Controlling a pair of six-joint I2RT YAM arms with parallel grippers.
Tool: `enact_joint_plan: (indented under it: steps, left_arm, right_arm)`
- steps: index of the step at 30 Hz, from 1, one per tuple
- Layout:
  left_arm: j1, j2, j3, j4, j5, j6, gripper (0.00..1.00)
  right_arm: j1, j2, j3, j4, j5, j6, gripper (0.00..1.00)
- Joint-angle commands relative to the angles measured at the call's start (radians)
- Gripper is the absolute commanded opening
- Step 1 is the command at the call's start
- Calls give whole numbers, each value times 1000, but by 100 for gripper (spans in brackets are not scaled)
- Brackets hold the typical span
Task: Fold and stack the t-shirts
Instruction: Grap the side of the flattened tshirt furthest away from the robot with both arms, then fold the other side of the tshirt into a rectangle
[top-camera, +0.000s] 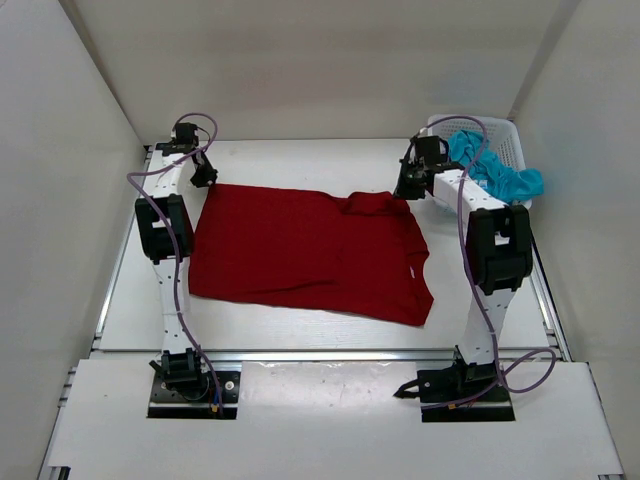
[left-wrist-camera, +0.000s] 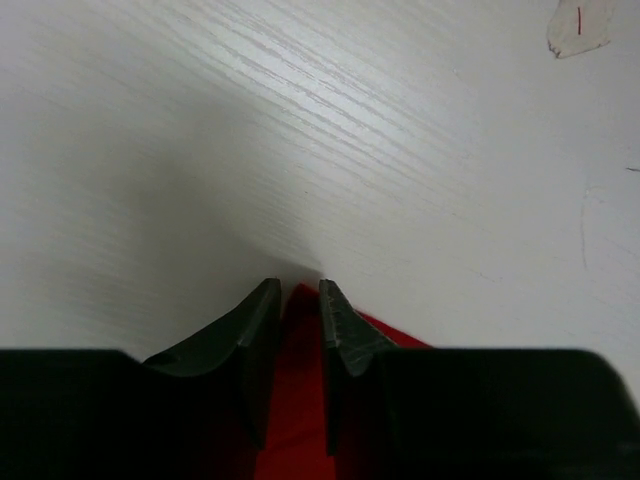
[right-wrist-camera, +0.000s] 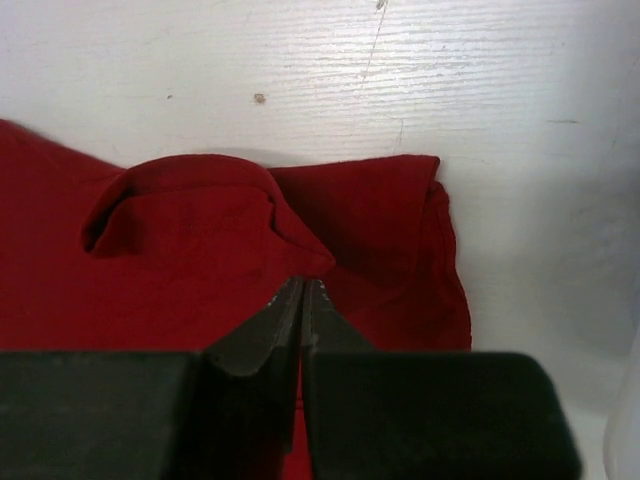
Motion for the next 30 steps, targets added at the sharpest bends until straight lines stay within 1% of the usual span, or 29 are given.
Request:
enact_joint_plan:
  steps: [1, 2, 4, 5, 6, 7, 9, 10, 11, 16, 19, 22, 24, 28, 30]
  left_arm:
    - [3, -23, 13, -25, 7, 2, 34]
    - [-9, -31, 13, -19, 5, 4, 35]
    - [-15, -34, 28, -13, -2, -2, 28]
    - [-11, -35, 25, -10, -4, -13, 20]
    - [-12, -38, 24, -5, 7, -18, 15]
    - [-12, -48, 24, -4, 8, -27, 13]
    - [-12, -77, 21, 9, 19, -35, 2]
    - [-11, -100, 11, 21, 27, -45, 0]
    - [-6, -110, 2, 23, 31, -51, 0]
    - [-12, -252, -103, 116, 71, -81, 0]
    - [4, -395, -293, 200, 113, -104, 0]
    - [24, -482, -404, 265, 128, -101, 0]
    - [37, -555, -514, 288, 133, -110, 0]
    - [79, -675, -712, 372, 156, -127, 0]
    - [92, -713, -766, 391, 165, -134, 0]
  right_arm:
    - [-8, -79, -23, 54, -11, 16, 0]
    - [-13, -85, -32, 59, -20, 24, 0]
    - [-13, -95, -44, 65, -14, 24, 0]
    - [-8, -102, -53, 68, -20, 24, 0]
    - [-7, -115, -70, 74, -12, 20, 0]
    - [-10, -123, -81, 80, -17, 21, 0]
    - [-8, -158, -124, 88, -17, 29, 1]
    - [-4, -184, -159, 97, -14, 27, 0]
    - [1, -198, -167, 103, -8, 30, 0]
    - [19, -319, -325, 166, 3, 62, 0]
    - [35, -411, -438, 198, 21, 87, 0]
    - [42, -486, -500, 207, 28, 87, 0]
    - [30, -535, -573, 217, 34, 96, 0]
    - [21, -635, -659, 220, 37, 102, 0]
    - [22, -683, -690, 212, 35, 102, 0]
